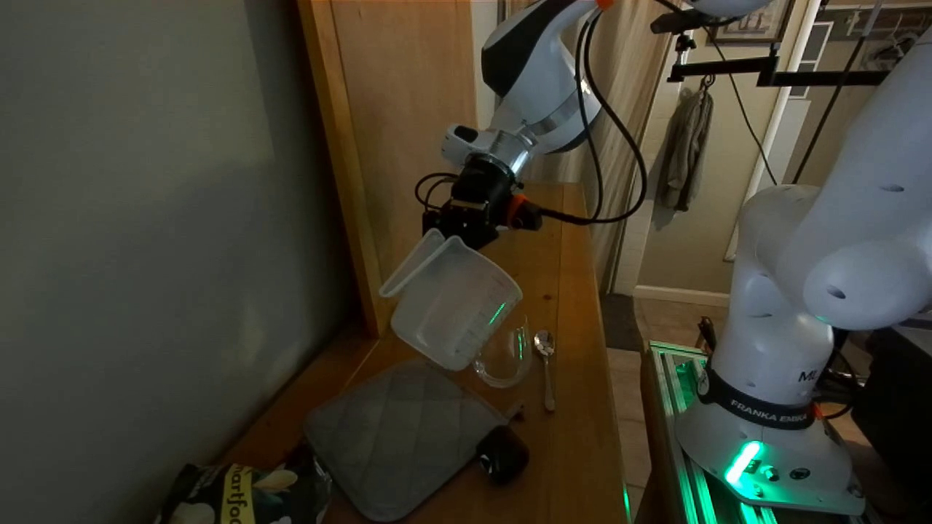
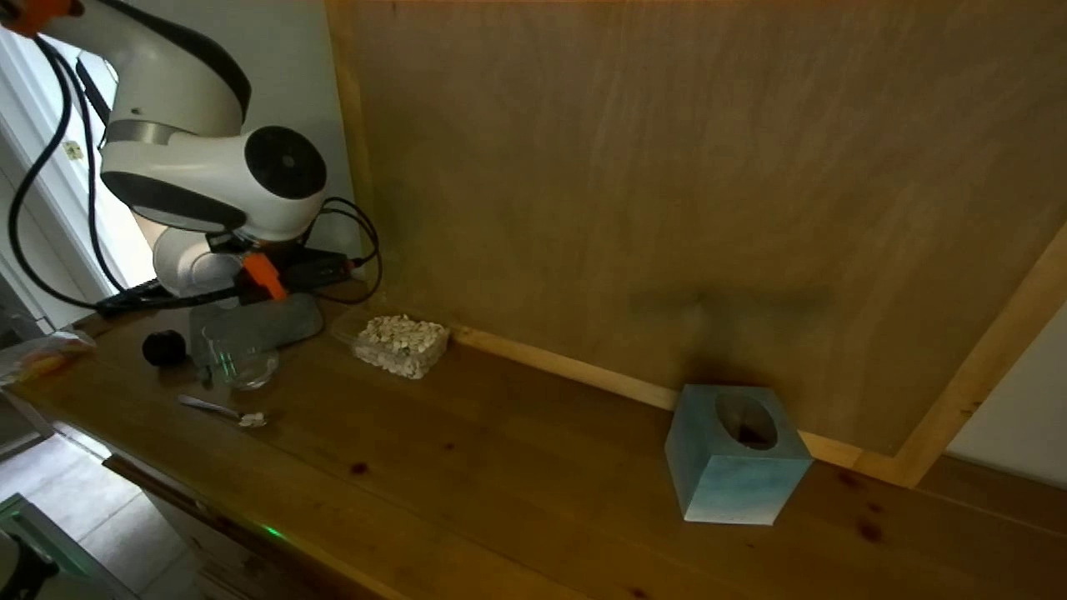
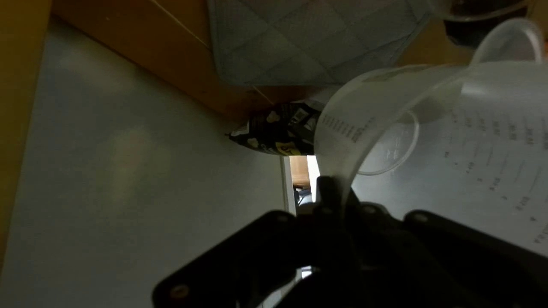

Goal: Pour the water in the jar into the glass cup

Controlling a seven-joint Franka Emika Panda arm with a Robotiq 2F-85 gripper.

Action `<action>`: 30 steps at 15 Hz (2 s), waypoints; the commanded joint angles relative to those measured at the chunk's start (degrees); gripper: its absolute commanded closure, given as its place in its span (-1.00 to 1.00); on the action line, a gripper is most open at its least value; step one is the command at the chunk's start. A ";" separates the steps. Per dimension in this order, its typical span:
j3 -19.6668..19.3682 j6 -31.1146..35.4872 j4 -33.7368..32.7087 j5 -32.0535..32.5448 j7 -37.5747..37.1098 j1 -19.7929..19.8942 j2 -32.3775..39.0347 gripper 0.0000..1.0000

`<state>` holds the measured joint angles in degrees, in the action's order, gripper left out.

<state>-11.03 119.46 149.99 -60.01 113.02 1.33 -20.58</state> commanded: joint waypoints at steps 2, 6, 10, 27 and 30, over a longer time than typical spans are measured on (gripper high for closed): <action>-0.63 -4.04 1.04 -4.74 5.37 1.92 -1.08 0.98; -0.52 -6.67 1.11 -6.76 7.97 3.09 -0.47 0.98; -0.43 -8.51 1.37 -7.55 10.34 4.06 -0.23 0.98; -1.50 -15.98 1.21 -12.01 17.41 7.60 1.88 0.98; -1.57 -16.80 1.19 -11.99 17.50 8.21 2.25 0.98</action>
<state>-12.44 104.80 151.34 -69.67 128.84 8.39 -19.08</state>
